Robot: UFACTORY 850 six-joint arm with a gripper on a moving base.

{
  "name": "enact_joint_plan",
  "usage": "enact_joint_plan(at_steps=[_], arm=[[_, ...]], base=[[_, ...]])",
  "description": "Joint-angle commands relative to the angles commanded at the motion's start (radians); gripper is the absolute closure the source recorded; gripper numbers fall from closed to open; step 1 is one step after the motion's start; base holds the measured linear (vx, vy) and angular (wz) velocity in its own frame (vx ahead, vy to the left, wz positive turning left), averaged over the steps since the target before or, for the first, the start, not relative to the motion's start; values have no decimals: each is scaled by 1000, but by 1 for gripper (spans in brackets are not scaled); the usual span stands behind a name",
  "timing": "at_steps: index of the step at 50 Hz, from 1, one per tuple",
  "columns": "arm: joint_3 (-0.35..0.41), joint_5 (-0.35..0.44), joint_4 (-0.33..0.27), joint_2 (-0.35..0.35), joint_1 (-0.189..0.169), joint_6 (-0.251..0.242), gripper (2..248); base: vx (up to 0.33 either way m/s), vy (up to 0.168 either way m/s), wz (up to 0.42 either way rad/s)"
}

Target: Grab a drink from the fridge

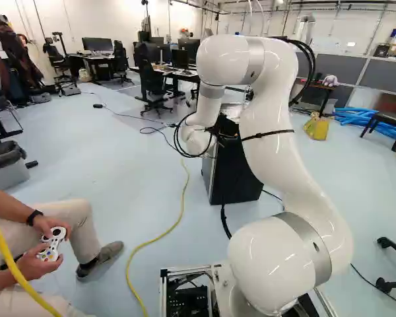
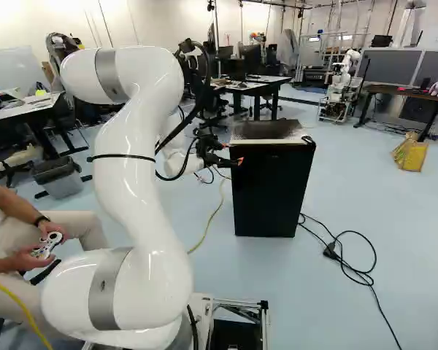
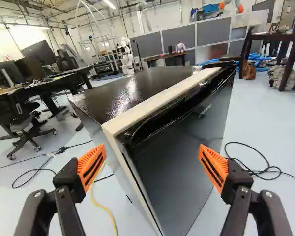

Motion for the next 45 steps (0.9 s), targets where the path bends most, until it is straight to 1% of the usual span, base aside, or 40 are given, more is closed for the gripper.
enact_joint_plan(at_steps=[26, 45], arm=[[-15, 0, 0, -9, -2, 0, 3], [-29, 0, 0, -18, -15, 0, 3]], base=[[0, 0, 0], [0, 0, 0]])
